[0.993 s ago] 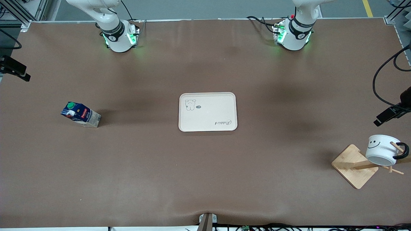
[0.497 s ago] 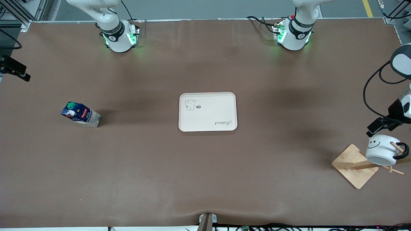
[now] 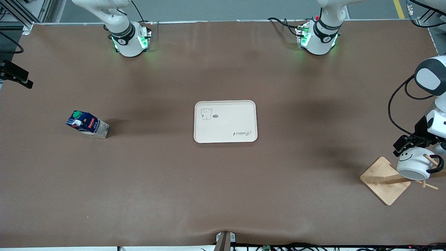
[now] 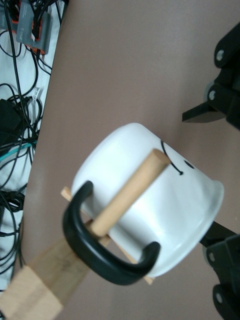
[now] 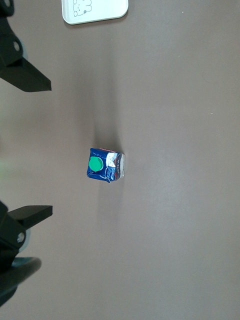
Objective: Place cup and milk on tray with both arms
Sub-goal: 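Reach the left gripper to the white mug on the wooden stand, then close the left gripper on the rim of the white mug, then lift the white mug off the stand peg with the left gripper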
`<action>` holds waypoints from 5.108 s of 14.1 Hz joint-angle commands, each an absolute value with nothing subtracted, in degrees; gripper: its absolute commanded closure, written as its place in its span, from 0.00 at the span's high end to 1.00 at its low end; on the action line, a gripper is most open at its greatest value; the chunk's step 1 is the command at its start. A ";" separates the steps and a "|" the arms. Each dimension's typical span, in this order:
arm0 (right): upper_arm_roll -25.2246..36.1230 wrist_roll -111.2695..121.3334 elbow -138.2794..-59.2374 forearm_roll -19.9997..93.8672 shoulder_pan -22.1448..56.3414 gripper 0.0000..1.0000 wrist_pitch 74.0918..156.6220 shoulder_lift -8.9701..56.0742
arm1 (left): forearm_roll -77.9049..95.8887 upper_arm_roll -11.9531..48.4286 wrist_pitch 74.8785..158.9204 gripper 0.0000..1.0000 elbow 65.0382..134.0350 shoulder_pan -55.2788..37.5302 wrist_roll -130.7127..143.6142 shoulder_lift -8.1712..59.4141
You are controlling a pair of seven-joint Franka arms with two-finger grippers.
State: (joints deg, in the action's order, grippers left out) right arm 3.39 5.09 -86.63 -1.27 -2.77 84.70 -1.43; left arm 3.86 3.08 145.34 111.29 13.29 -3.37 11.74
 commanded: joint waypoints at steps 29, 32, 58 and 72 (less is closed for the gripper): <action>2.72 4.83 -86.75 -1.58 -3.69 1.00 84.99 -1.49 | 4.31 3.60 148.45 0.00 109.42 12.13 -11.60 13.27; 2.72 4.83 -86.75 -1.67 -3.69 1.00 84.99 -1.49 | 4.31 3.69 147.92 0.00 109.42 12.13 -11.69 13.27; 2.72 4.83 -86.57 -1.93 -3.69 1.00 84.99 -1.14 | 4.39 7.21 122.27 0.00 100.37 12.30 -9.32 10.19; 2.72 4.83 -86.57 -1.93 -3.69 1.00 84.99 -1.05 | 5.27 10.89 115.05 0.00 100.37 12.31 5.70 10.19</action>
